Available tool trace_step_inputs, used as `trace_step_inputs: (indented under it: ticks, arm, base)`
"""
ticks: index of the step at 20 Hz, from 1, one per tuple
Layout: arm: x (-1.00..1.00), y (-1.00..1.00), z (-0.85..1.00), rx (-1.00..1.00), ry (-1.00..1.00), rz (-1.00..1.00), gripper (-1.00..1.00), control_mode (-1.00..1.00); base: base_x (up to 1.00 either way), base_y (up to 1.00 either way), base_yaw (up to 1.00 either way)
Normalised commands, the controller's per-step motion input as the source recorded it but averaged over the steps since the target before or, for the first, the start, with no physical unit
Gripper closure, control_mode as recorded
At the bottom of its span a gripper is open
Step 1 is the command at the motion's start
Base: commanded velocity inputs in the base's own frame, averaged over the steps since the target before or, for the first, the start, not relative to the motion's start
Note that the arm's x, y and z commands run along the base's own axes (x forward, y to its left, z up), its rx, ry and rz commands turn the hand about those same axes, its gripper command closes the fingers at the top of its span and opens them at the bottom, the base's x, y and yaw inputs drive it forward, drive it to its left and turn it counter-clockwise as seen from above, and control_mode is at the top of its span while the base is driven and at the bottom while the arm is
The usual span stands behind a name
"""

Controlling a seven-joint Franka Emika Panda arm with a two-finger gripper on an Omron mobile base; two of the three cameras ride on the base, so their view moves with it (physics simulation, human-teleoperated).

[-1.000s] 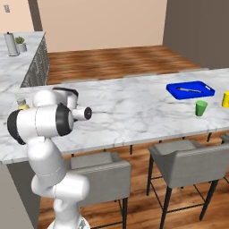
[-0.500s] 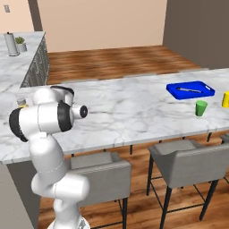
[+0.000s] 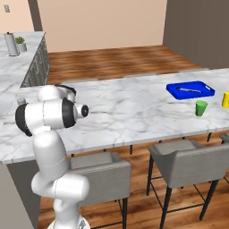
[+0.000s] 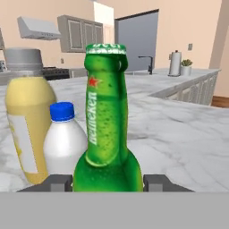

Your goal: Place the drinks on the dining counter in a tight cluster.

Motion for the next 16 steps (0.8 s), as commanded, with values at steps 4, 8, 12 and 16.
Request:
trace_step_inputs:
  ticks: [4, 8, 12, 16]
  arm:
    - [0.0, 0.0, -0.42, 0.0, 0.0, 0.0, 1.0, -1.0]
    - [0.0, 0.0, -0.52, 0.0, 0.0, 0.0, 1.0, -1.0]
    - [0.01, 0.0, -0.29, -0.01, 0.0, 0.0, 1.0, -1.0]
    - [0.13, 0.0, 0.0, -0.02, -0.02, 0.0, 1.0, -1.0]
  base:
    - [0.0, 0.0, 0.0]
    - [0.0, 0.0, 0.0]
    - [0.0, 0.0, 0.0]
    - [0.0, 0.0, 0.0]
